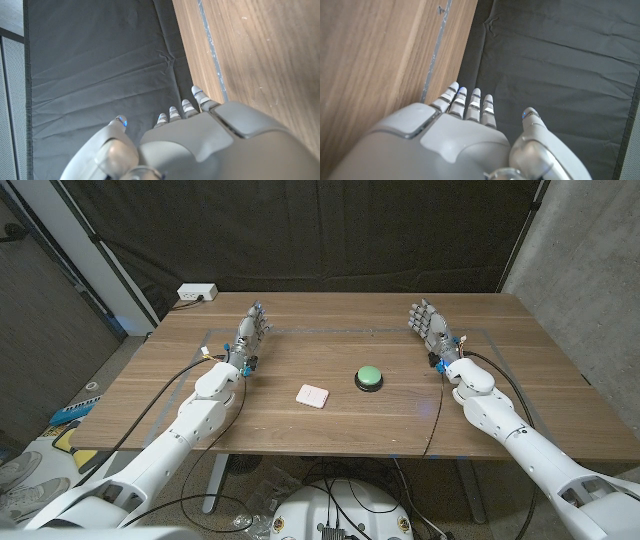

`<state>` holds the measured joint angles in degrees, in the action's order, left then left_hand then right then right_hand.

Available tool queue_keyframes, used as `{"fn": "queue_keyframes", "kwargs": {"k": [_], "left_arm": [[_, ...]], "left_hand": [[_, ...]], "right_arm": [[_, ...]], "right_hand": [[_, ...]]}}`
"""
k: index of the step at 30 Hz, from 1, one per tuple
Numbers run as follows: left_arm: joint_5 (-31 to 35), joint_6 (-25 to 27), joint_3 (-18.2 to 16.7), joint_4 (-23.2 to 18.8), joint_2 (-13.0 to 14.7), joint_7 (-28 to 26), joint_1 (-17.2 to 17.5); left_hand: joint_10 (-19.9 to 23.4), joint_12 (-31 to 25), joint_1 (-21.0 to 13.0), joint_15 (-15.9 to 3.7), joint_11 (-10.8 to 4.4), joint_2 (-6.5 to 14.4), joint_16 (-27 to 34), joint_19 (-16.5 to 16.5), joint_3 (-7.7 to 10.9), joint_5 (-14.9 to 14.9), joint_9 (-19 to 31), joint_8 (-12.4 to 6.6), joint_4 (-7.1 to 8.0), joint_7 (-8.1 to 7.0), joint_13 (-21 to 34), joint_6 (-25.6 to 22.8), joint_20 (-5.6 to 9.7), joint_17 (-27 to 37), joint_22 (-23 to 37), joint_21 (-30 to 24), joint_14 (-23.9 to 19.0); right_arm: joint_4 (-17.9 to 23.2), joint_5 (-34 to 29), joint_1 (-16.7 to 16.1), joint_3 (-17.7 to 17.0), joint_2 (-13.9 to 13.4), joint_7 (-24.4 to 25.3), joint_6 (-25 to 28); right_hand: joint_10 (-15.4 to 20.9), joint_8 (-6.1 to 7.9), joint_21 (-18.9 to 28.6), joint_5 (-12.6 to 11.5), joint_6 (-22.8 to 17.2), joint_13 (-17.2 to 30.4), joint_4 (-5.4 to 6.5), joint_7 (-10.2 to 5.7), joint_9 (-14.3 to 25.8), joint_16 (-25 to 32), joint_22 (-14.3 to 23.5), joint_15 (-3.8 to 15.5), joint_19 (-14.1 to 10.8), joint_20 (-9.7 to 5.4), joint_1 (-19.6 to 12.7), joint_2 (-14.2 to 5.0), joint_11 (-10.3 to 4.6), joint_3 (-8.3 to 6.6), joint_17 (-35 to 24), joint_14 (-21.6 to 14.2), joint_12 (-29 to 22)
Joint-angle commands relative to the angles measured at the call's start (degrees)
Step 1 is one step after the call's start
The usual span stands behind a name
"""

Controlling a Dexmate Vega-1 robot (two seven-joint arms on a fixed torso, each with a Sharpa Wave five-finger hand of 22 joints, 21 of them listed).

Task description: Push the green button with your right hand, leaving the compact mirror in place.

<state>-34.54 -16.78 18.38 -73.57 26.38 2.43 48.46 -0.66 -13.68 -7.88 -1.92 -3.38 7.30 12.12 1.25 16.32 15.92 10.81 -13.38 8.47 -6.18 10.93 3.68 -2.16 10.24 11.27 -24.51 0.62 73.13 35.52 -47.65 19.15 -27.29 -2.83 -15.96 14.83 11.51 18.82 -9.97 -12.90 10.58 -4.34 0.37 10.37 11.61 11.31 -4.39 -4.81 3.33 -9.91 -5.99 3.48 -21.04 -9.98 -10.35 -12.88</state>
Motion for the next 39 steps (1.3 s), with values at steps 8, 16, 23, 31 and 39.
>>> {"fn": "queue_keyframes", "kwargs": {"k": [8, 16, 23, 31, 39], "left_arm": [[11.0, -0.5, -11.5, 3.8, -10.8, 6.4, 0.3], [13.1, 0.7, -13.8, 3.5, -12.0, 8.7, 0.4], [13.9, 1.7, -15.0, 3.1, -12.6, 10.2, 0.6], [14.3, 2.5, -15.9, 2.3, -12.9, 11.4, 1.2], [14.6, 2.9, -16.2, 1.7, -13.1, 12.6, 1.7]], "left_hand": [[-3.0, 2.2, -4.6, 1.29, -0.04, 0.8, -1.3, 2.5, 4.74, -2.8, 0.9, 1.72, -0.9, -4.52, 1.1, 3.9, -2.37, 0.8, 0.2, 0.9, 0.8], [-2.5, 1.9, -4.3, 1.51, 0.63, -0.2, -1.3, 2.4, 4.31, -3.2, 0.8, 1.71, -0.89, -4.62, 1.0, 3.7, -2.41, 0.9, 0.2, 0.9, 1.2], [-2.2, 1.8, -3.9, -0.87, 0.68, -0.8, -1.6, 2.7, 3.87, -3.4, 0.3, 1.81, -0.8, -4.42, 0.8, 3.3, 1.65, 0.8, 0.2, 1.1, 2.7], [-2.5, 1.9, -3.8, -1.21, 0.93, -0.7, -1.8, 2.8, 3.86, -3.5, 0.2, 2.02, -0.75, -4.28, 0.7, 3.6, 1.85, 0.7, 0.2, 1.2, 3.5], [-2.9, 2.1, -3.7, -1.46, 0.82, -0.6, -1.9, 3.0, 3.87, -3.5, 0.1, 2.19, -0.7, -4.24, 0.6, 3.9, 1.84, 0.6, 0.2, 1.3, 4.0]], "right_arm": [[-1.0, -9.6, -0.1, -8.0, 6.4, -3.8, 4.0], [2.4, -14.3, -2.2, -9.2, 7.0, -1.9, 4.6], [7.8, -20.5, -5.1, -9.1, 6.3, 2.5, 5.4], [15.2, -28.5, -9.2, -8.7, 4.8, 8.3, 8.7], [21.3, -36.8, -13.0, -8.1, 3.5, 13.5, 10.8]], "right_hand": [[0.9, -0.01, -0.3, -0.5, -0.5, 0.7, -1.25, -0.62, 0.5, 0.3, 0.5, 0.99, -0.3, 2.28, -1.3, 0.4, 0.05, -1.04, -0.8, -3.0, -0.6], [-1.5, -0.79, -0.8, -0.6, 1.8, 0.6, -2.33, -1.63, 0.5, -0.8, 0.5, 0.43, 0.0, 2.63, -2.4, 1.0, -0.06, -1.34, -0.6, -1.2, 0.4], [-1.2, -0.39, -1.0, -0.9, 0.9, 0.4, -2.56, -2.27, 0.4, -1.3, 0.5, 1.55, 0.2, 1.03, -3.6, -0.8, -0.6, -2.33, -0.5, 0.5, 0.3], [-1.6, -0.38, -1.3, -0.8, 0.2, 0.1, -2.63, -2.08, 0.2, -1.7, 0.4, 3.37, 0.3, -2.67, -4.5, -1.88, -1.99, -2.77, -0.2, 3.2, 0.7], [-3.0, -0.73, -1.5, -0.8, 0.5, -0.1, -2.68, -0.78, 0.0, -1.7, 0.2, 4.45, 0.0, -4.26, -5.1, -2.4, -3.53, -3.0, 0.0, 4.5, 1.3]]}}
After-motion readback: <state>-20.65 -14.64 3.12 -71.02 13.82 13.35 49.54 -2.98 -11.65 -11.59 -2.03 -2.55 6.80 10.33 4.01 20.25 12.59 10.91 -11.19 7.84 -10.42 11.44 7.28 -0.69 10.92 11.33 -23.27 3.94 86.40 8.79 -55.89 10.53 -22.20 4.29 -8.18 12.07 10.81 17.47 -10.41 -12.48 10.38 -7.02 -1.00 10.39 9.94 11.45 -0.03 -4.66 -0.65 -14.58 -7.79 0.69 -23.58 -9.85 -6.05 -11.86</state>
